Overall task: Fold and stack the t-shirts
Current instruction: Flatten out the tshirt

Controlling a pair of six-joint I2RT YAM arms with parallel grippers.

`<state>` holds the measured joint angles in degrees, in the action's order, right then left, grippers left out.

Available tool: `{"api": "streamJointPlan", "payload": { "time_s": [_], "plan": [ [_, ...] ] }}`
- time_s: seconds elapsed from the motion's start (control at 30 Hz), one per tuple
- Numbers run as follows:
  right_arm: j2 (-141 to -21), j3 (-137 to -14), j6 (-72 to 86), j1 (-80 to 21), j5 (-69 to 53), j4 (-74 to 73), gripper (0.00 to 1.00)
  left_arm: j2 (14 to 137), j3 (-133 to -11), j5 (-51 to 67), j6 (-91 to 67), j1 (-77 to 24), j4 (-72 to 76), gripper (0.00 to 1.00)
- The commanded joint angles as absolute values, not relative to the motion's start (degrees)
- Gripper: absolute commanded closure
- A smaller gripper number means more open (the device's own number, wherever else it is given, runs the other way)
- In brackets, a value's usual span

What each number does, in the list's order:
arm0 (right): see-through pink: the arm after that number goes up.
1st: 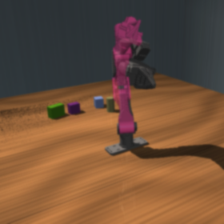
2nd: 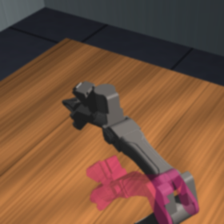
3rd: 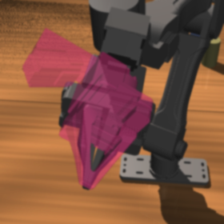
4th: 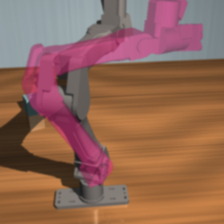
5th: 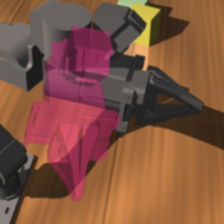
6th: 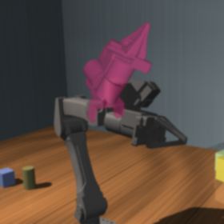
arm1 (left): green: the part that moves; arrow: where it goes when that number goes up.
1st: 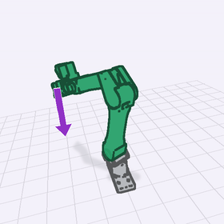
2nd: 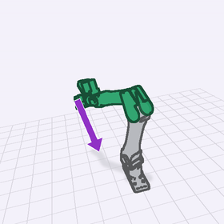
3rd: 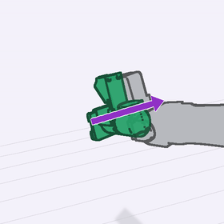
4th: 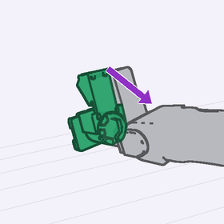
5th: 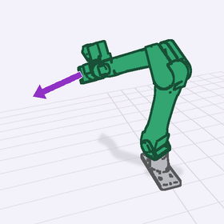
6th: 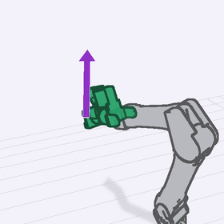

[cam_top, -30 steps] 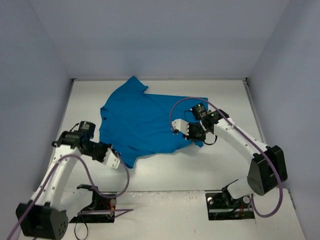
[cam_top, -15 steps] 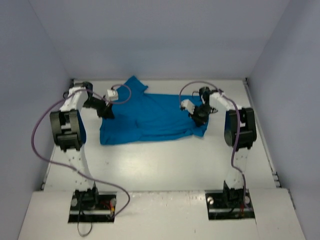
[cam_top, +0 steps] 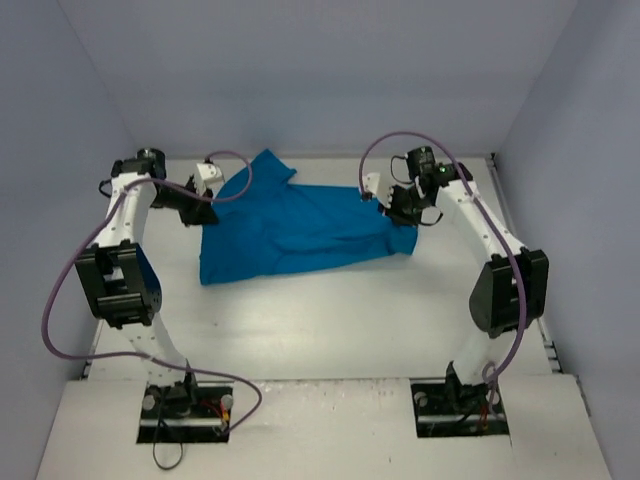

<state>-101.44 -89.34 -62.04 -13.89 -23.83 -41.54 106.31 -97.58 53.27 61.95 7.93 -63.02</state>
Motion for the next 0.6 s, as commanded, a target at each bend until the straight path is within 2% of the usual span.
{"api": "streamJointPlan", "payload": {
  "time_s": [0.0,0.07,0.1,0.17,0.23,0.4,0.57],
  "plan": [
    [-108.2,-89.3,-60.8,-15.5,-22.7,-44.0,0.94,106.1,-97.5,55.9,58.9,7.9,-62.1,1.00],
    [-112.5,-90.9,-59.1,-15.7,-22.7,-44.0,0.84,107.6,-97.7,56.0,57.6,8.0,-60.7,1.00],
    [-115.1,-93.1,-57.8,-15.7,-22.9,-43.9,0.74,108.3,-97.5,56.0,56.7,8.0,-59.6,1.00],
    [-119.3,-95.5,-54.9,-15.7,-23.8,-43.9,0.62,109.3,-97.0,56.1,55.4,7.9,-57.0,1.00],
    [-121.8,-99.9,-52.9,-15.5,-24.5,-43.8,0.44,110.1,-96.8,55.9,53.7,7.9,-55.3,1.00],
    [-123.6,-106.1,-51.4,-14.0,-24.4,-43.8,0.40,112.0,-96.6,54.8,52.1,8.1,-51.9,1.00],
    [-117.2,-105.4,-55.2,-12.5,-22.8,-43.8,0.45,112.3,-95.9,53.7,51.9,8.8,-50.0,1.00]
  ]
}}
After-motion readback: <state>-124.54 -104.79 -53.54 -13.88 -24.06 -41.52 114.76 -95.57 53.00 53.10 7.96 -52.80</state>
